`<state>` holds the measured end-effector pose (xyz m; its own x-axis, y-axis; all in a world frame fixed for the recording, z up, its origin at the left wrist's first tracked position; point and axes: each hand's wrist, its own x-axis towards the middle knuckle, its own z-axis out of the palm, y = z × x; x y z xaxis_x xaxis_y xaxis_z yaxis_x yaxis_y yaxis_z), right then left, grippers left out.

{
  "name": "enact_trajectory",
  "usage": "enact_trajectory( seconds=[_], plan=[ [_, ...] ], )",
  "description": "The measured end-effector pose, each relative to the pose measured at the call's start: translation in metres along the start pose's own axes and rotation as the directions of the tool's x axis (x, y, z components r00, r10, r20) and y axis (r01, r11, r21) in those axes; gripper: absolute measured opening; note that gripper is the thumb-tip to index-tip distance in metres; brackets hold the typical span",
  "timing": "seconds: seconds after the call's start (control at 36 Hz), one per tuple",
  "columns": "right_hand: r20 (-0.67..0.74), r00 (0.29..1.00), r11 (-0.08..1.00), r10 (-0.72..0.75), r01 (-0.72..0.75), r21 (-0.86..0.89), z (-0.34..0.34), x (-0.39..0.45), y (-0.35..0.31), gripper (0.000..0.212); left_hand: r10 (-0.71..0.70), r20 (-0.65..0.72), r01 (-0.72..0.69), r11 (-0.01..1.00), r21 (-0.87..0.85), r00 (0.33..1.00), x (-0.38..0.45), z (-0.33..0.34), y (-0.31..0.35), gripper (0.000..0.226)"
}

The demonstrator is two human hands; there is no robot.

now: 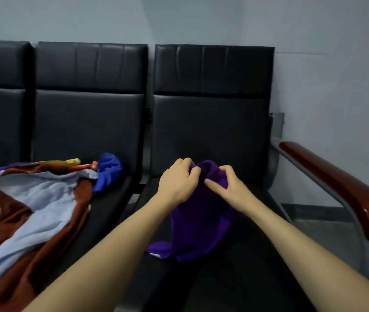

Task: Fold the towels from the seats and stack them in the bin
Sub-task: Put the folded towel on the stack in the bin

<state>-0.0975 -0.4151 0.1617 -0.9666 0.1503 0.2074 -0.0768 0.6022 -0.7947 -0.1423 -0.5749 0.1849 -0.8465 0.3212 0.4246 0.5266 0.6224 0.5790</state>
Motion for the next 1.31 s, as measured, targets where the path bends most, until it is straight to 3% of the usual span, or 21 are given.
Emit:
enact_trajectory(
  seconds=[0.06,0.11,0.22,0.33,0.47,0.61,0.72,0.86,0.94,1.06,1.17,1.31],
  plan=[
    [-0.012,1.000,0.993,0.027,-0.028,-0.113,-0.018,-0.009,0.016,0.071,0.022,0.033,-0.022,1.000,-0.013,0.999,0.003,0.016,0.013,0.023],
    [-0.051,0.997,0.980,0.054,-0.063,-0.188,-0.035,-0.017,0.031,0.072,0.072,0.071,-0.070,0.997,-0.034,0.995,0.008,0.034,0.026,0.021],
    [-0.168,0.985,0.947,0.046,-0.096,-0.307,-0.060,-0.026,0.054,0.037,0.180,0.134,-0.171,0.983,-0.072,0.975,0.013,0.061,0.047,0.026],
    [-0.240,0.971,0.967,0.025,-0.084,-0.241,-0.075,-0.029,0.069,0.019,0.241,0.203,-0.225,0.969,-0.099,0.949,0.016,0.072,0.066,0.033],
    [-0.308,0.950,0.999,-0.046,0.048,0.000,-0.085,-0.037,0.063,0.009,0.284,0.261,-0.249,0.955,-0.159,0.923,0.013,0.079,0.081,0.035],
    [-0.226,0.971,0.986,-0.072,0.036,-0.160,-0.093,-0.038,0.055,0.005,0.296,0.172,-0.238,0.926,-0.294,0.939,0.010,0.068,0.088,0.029],
    [-0.299,0.946,0.976,-0.126,0.065,-0.206,-0.102,-0.036,0.040,0.004,0.372,0.143,-0.349,0.923,-0.162,0.917,0.017,0.053,0.094,0.023],
    [-0.325,0.939,0.971,-0.110,0.032,-0.235,-0.112,-0.032,0.021,0.007,0.373,0.240,-0.410,0.904,0.125,0.896,0.021,0.034,0.099,0.029],
    [-0.325,0.937,0.971,-0.130,0.054,-0.232,-0.119,-0.032,0.007,0.010,0.368,0.154,-0.397,0.878,0.267,0.917,0.025,0.020,0.101,0.030],
    [-0.268,0.948,0.963,-0.172,0.106,-0.247,-0.130,-0.034,-0.015,0.010,0.360,0.075,-0.365,0.878,0.310,0.930,0.030,0.004,0.110,0.032],
    [-0.207,0.964,0.970,-0.169,0.125,-0.207,-0.139,-0.035,-0.030,0.015,0.318,-0.019,-0.307,0.928,0.211,0.948,0.029,-0.009,0.124,0.026],
    [-0.307,0.916,0.959,-0.256,0.202,-0.198,-0.141,-0.035,-0.048,0.009,0.232,-0.074,-0.234,0.972,-0.021,0.970,0.025,-0.022,0.140,0.010]
  ],
)
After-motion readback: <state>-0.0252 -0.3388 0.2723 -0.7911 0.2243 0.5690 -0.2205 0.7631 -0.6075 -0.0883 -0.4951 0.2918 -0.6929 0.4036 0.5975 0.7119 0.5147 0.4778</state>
